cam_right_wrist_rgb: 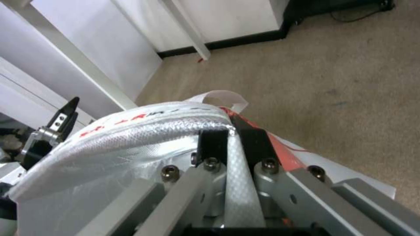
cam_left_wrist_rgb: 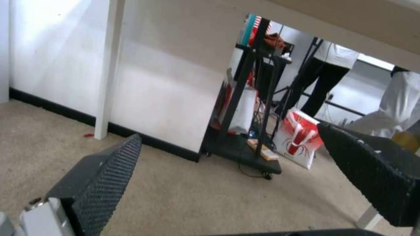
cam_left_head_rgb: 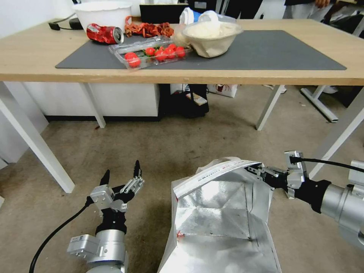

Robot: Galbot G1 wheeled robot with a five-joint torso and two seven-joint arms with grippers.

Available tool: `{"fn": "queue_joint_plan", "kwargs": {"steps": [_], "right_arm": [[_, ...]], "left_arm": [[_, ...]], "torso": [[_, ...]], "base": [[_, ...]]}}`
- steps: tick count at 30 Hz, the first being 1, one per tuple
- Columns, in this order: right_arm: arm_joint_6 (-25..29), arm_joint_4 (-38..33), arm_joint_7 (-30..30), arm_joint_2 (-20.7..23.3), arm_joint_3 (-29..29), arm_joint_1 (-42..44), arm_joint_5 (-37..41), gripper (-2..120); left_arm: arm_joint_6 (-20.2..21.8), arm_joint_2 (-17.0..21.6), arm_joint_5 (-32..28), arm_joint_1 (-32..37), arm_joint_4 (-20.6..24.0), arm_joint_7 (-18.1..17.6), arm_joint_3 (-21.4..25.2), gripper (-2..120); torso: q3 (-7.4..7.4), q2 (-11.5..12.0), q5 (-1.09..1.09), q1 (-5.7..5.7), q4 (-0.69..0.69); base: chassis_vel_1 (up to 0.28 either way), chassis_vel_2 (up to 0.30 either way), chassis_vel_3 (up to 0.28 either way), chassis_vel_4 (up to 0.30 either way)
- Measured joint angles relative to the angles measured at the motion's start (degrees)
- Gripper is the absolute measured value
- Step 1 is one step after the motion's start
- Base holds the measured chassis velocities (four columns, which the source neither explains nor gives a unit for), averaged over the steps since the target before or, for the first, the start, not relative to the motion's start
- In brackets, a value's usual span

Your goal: Pick up the food delivery bag from the floor and place it on the table.

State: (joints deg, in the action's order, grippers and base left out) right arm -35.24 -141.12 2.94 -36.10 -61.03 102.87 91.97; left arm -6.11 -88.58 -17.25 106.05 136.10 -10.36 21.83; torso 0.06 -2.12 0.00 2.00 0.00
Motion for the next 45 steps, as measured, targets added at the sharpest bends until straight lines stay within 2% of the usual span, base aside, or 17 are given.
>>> {"fn": "queue_joint_plan", "kwargs": {"steps": [9,16,25,45], "right_arm": [[0.00,-0.03,-0.60,-0.22,0.58,-0.05,-1.16,0],[0.05,-0.03,-1.17,-0.24,1.27,-0.24,-2.08,0],[0.11,0.06,-1.71,-0.33,1.53,-0.23,-3.04,0],[0.29,0.22,-2.43,-0.37,1.88,-0.22,-4.13,0]], "left_arm": [[-0.23,-0.05,-0.25,0.46,0.36,-0.22,-0.02,100],[0.04,-0.26,0.53,0.82,0.79,-0.50,0.08,100],[0.15,-0.41,0.91,0.97,0.81,-0.61,0.07,100],[0.26,-0.73,1.34,1.05,0.82,-0.69,0.03,100]], "torso": [[1.43,-1.53,0.00,0.04,-0.01],[3.38,-3.60,0.00,0.21,0.00],[5.12,-5.55,0.00,0.45,0.00],[8.86,-10.24,0.00,1.43,0.00]], "base": [[0.000,0.000,0.000,0.000],[0.000,0.000,0.000,0.000],[0.000,0.000,0.000,0.000],[0.000,0.000,0.000,0.000]]}}
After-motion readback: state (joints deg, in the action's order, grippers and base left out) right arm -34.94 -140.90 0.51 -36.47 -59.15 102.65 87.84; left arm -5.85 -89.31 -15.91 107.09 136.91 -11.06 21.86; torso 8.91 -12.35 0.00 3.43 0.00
